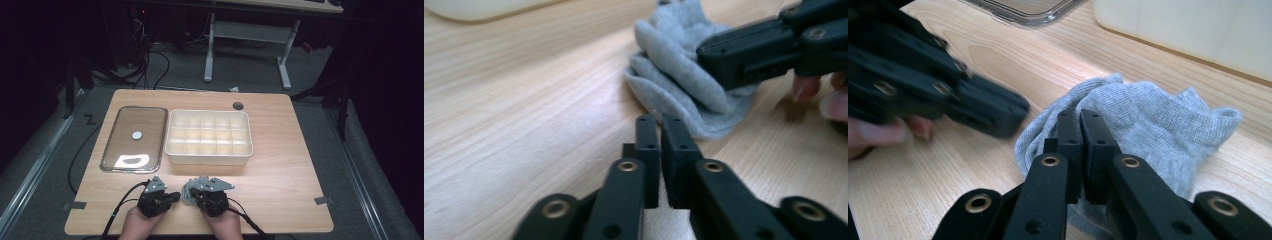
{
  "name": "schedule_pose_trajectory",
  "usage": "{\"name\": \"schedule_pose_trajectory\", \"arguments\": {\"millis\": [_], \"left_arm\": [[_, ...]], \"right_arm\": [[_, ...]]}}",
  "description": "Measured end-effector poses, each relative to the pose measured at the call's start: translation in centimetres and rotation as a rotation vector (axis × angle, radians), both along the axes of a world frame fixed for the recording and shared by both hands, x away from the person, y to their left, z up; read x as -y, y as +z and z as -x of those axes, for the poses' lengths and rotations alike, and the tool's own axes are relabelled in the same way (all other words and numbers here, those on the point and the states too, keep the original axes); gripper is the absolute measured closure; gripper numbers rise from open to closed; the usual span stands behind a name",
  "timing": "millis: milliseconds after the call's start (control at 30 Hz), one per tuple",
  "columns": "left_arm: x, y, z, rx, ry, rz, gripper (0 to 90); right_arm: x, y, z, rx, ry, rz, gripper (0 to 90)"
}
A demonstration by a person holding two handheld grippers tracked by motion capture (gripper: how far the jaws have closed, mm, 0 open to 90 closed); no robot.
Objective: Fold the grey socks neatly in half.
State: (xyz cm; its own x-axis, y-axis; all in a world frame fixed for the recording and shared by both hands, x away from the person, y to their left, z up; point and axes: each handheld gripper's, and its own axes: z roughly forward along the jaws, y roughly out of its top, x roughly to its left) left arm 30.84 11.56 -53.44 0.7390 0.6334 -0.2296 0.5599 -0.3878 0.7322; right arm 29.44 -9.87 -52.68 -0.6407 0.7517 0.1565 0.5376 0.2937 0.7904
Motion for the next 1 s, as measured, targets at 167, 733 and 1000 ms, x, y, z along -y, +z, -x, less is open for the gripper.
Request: {"name": "schedule_pose_trajectory", "arguments": {"millis": [167, 733, 1000], "left_arm": [[0.7, 0.0, 0.3, 0.016, -0.027, -0.006, 89.9], [0.6, 2.7, -0.2, 0.144, -0.002, 0.078, 90.0], [1.8, 0.8, -1.6, 0.068, -0.032, 0.056, 90.0]], "right_arm": [[-0.5, 0.3, 0.3, 0.007, 0.027, 0.0, 88.7], [-1.4, -0.5, 0.8, 0.01, 0.062, 0.055, 88.8], [-1.6, -0.5, 1.1, 0.018, 0.081, 0.068, 88.6]]}}
